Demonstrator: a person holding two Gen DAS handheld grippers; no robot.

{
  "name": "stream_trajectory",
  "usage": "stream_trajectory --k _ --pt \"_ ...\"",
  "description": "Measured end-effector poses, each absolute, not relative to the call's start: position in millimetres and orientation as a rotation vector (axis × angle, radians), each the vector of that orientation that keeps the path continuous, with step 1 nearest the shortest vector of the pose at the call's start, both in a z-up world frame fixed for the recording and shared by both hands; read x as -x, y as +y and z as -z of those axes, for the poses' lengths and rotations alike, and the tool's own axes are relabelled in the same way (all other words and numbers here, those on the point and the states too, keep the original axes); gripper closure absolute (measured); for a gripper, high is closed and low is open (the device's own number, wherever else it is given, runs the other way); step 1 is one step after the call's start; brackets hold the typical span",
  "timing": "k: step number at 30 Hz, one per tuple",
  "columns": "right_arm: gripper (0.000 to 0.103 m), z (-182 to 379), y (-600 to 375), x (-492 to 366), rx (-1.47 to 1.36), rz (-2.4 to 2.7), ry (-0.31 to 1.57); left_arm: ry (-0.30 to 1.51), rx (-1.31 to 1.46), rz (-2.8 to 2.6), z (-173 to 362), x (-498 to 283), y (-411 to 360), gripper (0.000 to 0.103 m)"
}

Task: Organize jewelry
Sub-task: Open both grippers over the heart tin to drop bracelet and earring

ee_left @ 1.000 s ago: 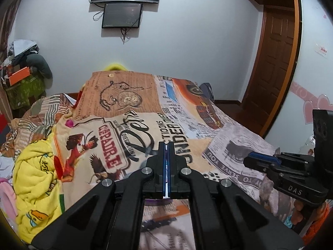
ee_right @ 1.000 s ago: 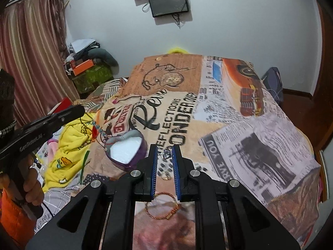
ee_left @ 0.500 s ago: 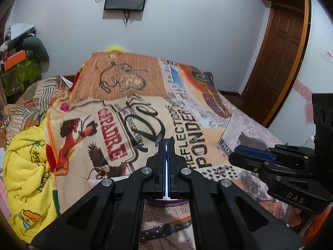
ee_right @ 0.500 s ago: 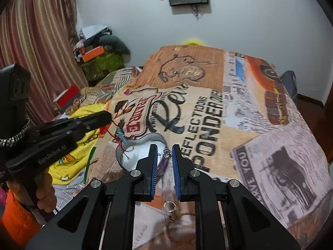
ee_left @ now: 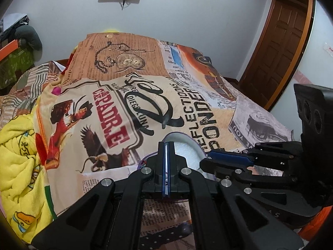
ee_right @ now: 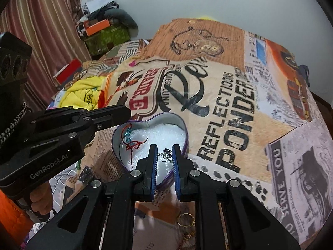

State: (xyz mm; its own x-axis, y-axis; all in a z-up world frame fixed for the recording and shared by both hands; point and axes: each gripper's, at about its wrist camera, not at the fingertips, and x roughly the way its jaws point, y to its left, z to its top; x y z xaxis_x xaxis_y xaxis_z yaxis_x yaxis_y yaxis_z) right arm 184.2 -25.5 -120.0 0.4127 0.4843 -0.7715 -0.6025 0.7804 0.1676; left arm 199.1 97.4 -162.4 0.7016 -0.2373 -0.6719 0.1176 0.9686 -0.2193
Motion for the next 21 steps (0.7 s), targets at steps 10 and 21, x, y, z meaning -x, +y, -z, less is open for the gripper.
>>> stream_trajectory --k 10,21 --pt "0.090 126.8 -8.2 -185.2 0.195 -0.714 0.937 0.768 0.117 0.119 163.1 -189.3 108.0 0.096" --pt "0.076 120.4 -11.3 -179.3 0.228 -0.688 0.973 0.743 0.079 0.050 148.8 -171.2 108.0 0.061"
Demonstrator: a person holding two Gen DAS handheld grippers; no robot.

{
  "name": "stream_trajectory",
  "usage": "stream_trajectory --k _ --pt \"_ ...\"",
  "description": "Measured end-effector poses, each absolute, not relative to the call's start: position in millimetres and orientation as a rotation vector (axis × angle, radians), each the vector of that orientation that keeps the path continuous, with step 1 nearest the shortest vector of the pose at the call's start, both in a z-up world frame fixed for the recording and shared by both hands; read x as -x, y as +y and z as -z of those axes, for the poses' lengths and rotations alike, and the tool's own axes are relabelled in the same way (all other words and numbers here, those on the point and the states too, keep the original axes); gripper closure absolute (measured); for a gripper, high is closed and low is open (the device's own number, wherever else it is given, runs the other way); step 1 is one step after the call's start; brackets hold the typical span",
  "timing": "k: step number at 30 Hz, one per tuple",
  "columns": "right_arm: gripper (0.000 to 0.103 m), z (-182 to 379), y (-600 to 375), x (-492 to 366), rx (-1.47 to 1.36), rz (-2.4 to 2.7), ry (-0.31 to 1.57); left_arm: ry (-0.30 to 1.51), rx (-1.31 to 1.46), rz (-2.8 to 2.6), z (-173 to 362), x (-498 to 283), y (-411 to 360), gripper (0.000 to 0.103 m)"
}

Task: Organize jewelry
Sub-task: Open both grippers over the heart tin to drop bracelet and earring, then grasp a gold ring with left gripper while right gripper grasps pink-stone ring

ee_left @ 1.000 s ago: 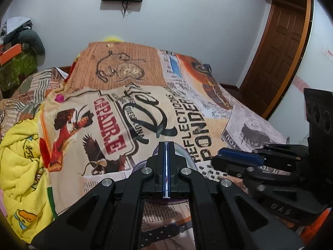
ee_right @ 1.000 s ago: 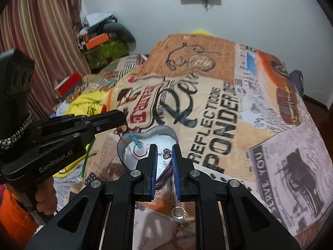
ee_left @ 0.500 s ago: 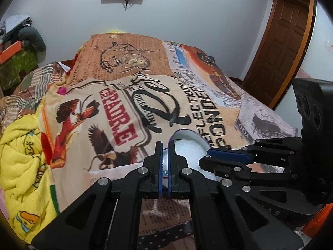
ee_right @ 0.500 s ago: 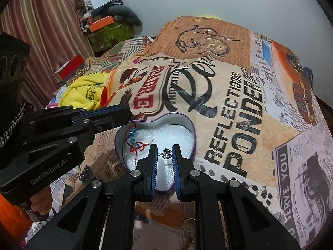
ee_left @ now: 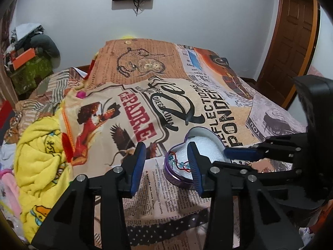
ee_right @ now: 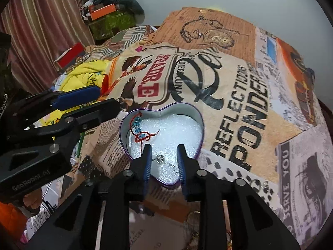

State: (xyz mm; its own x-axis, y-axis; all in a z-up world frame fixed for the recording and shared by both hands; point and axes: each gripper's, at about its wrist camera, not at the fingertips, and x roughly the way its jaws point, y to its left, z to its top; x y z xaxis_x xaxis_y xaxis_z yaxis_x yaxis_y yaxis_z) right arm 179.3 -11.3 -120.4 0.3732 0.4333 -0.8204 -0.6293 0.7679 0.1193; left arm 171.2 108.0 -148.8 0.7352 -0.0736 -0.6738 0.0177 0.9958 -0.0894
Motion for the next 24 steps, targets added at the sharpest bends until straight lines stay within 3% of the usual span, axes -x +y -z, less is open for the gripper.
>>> stream_trajectory --k 5,10,24 --pt "0.060 101.0 -28.7 -168.0 0.204 -0.652 0.914 0.722 0.061 0.039 134.7 -158.2 102.9 0.053" --pt "0.060 82.0 -50.1 -159.7 0.182 -0.605 0.869 0.703 0.044 0.043 120.1 -145.4 93.6 0.045" --pt "0.059 61.7 -128.2 -140.4 0.123 -0.467 0.828 0.742 0.002 0.118 117.1 -127.0 38.7 0.043"
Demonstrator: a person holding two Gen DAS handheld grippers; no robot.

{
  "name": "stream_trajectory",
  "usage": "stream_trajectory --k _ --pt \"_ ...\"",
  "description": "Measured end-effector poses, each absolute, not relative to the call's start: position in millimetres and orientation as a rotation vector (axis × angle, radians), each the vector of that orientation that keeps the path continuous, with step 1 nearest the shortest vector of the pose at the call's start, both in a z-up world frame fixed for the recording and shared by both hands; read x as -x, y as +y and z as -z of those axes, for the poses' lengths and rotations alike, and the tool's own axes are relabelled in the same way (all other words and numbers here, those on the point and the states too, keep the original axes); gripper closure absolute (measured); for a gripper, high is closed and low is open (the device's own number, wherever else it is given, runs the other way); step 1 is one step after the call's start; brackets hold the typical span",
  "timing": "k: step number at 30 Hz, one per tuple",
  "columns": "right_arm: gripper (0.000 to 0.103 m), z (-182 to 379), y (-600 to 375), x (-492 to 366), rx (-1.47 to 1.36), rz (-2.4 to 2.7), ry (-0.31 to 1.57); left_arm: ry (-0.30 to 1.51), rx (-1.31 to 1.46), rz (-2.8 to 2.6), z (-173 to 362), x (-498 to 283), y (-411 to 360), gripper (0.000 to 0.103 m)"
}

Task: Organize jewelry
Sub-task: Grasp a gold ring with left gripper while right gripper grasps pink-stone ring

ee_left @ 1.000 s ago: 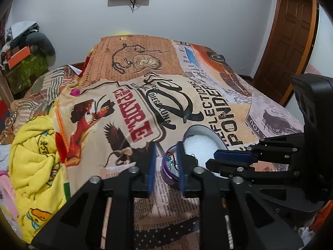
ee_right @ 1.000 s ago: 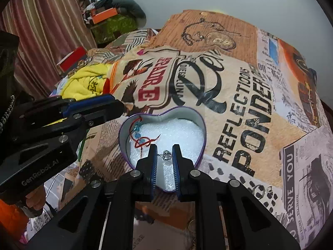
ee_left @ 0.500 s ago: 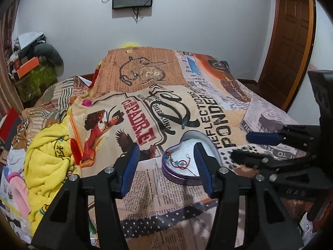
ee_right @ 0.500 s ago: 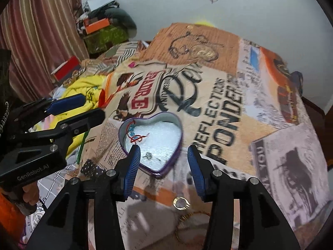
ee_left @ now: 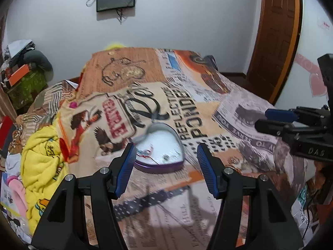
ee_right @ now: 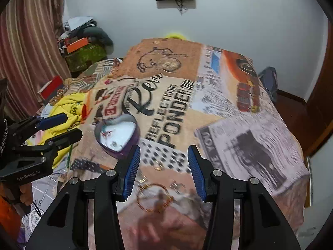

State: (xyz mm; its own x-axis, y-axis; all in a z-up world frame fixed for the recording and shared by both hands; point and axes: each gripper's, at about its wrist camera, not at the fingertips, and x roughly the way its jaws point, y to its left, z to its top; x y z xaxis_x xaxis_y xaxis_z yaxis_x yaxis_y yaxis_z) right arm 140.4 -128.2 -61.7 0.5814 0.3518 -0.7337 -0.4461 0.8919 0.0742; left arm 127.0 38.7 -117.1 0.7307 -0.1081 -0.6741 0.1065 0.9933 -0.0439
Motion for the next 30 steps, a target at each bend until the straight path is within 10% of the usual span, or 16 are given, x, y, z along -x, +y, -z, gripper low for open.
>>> stream_trajectory --k 30 --pt "0.059 164.2 -173.4 -152.7 0.060 -0.451 1.100 0.970 -0.091 0.236 215.5 -158.9 -22.7 0.054"
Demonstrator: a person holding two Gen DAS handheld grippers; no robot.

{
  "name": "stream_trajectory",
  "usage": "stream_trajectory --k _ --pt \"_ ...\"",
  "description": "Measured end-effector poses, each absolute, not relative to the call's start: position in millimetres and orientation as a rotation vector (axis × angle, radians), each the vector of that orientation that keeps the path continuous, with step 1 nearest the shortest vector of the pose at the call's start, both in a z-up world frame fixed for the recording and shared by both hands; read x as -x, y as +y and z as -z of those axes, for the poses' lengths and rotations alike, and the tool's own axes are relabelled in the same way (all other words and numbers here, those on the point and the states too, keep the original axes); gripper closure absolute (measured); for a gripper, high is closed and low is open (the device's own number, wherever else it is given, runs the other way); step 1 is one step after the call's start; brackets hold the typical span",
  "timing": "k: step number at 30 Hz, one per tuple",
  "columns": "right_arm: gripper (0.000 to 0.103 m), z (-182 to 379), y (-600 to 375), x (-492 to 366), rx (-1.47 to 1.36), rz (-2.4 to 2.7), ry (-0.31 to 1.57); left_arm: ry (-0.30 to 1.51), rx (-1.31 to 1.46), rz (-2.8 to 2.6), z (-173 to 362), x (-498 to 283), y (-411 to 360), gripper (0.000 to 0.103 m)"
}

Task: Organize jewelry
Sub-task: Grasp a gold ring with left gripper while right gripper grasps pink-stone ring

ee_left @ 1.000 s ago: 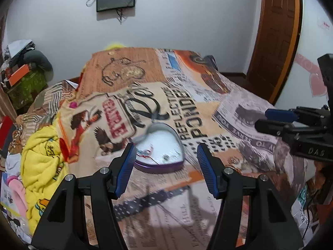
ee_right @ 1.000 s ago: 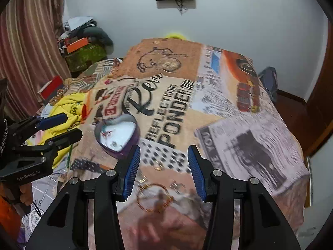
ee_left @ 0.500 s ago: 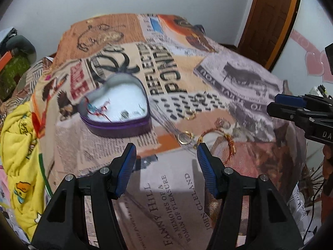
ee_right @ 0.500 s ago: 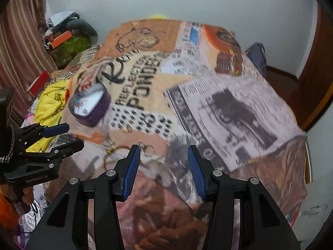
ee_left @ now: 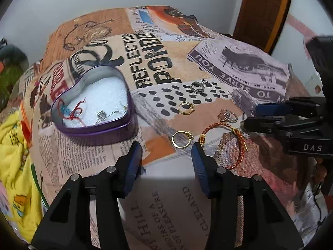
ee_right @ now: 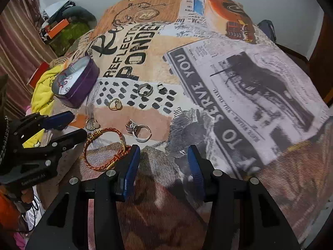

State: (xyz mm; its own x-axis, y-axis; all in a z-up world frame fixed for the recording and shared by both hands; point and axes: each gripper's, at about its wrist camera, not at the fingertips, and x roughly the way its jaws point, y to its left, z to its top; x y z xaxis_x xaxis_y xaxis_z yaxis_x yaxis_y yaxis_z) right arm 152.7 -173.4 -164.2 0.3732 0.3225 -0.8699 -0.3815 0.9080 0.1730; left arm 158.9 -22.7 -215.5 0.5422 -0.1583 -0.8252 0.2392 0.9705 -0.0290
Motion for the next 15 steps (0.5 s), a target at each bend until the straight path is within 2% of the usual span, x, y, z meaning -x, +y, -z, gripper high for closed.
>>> stream_trajectory --k 2,7,15 --pt "0.059 167.1 -171.0 -153.0 0.063 -0.468 1.100 0.963 -0.122 0.238 217.6 -160.9 -27.9 0.055" --pt "0.059 166.8 -166.8 -158.6 0.065 -0.483 1.083 0.959 -0.118 0.250 219.2 -168.0 -28.5 0.068" --pt "0.059 169.5 -154.1 -167.7 0.076 -0.512 1.066 0.947 -0.110 0.265 221.3 -175.2 -33.1 0.070"
